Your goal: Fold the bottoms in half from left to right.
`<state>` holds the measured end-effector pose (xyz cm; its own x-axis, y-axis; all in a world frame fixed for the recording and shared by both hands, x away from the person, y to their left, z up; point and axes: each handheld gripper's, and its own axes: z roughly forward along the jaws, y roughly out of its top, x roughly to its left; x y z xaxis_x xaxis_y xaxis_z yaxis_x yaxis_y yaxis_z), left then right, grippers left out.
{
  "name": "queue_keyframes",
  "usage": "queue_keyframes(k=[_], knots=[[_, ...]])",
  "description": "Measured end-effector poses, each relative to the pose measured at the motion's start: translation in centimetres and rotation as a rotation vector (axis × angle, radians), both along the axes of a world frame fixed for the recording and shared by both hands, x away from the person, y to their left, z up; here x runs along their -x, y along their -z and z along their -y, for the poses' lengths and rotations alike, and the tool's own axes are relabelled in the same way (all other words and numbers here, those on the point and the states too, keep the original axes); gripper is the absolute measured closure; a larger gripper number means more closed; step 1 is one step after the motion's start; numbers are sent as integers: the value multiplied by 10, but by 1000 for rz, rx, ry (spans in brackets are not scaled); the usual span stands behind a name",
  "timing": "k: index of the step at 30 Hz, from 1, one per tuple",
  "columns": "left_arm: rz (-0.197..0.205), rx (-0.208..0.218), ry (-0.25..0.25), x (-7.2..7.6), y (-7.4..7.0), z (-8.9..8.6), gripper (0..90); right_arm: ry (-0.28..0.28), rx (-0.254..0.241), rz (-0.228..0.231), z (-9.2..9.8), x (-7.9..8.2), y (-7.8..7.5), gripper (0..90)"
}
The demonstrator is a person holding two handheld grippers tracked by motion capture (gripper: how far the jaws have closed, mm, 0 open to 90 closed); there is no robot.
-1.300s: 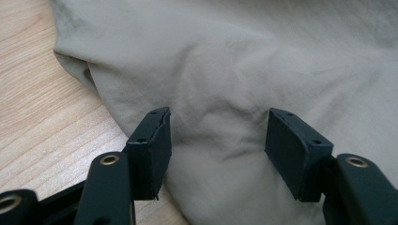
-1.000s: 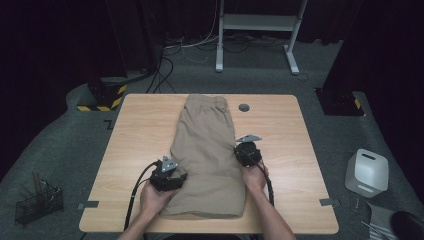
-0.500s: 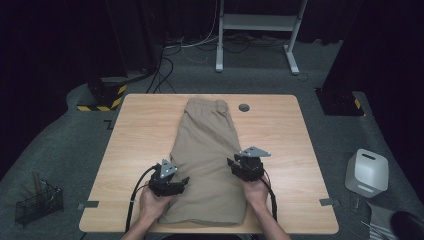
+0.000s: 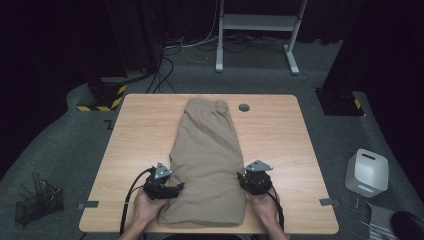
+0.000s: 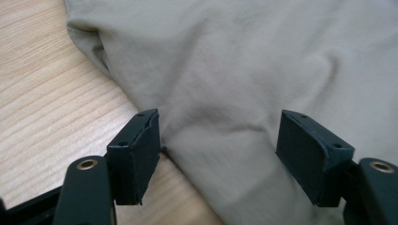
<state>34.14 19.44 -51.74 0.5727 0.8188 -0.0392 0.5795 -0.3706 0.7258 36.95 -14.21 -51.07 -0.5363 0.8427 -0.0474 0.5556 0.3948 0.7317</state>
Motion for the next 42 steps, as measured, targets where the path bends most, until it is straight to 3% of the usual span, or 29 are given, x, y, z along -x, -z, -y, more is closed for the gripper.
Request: queue_keyframes(k=[4, 6, 7, 11, 14, 18, 21, 27, 30, 33, 36, 39, 42], knots=[[16, 23, 43, 7, -10, 9, 308, -76, -64, 57, -12, 13, -8, 586], [17, 28, 63, 10, -12, 16, 309, -110, -93, 58, -20, 19, -10, 585], [22, 10, 75, 10, -12, 19, 313, -130, -105, 47, -24, 21, -9, 584], [-12, -20, 79, 11, 0, 26, 316, -182, -45, 25, -37, 27, 2, 581], [10, -6, 71, 16, 4, 20, 323, -175, -13, -1, -34, 30, 12, 572], [17, 35, 80, 25, 7, 10, 334, -181, -21, 7, -20, 34, 13, 572], [8, 43, 71, 33, 6, 0, 339, -208, 16, 43, -16, 37, 13, 565], [-35, 47, 1, 40, 1, -20, 344, -191, -1, 0, -8, 33, 11, 541], [-8, 77, -44, 34, -9, -25, 347, -183, 85, 92, -11, 38, 5, 551], [25, 87, -53, 18, -20, -20, 335, -162, 27, 88, -12, 28, -4, 543], [33, 87, -47, -4, -23, -10, 327, -138, -21, 92, -15, 14, -11, 540], [3, 89, -47, -23, -19, 1, 341, -135, -56, 96, -22, 2, -12, 541], [-9, 81, -64, -34, -11, 5, 355, -135, -50, 74, -31, -6, -9, 529]])
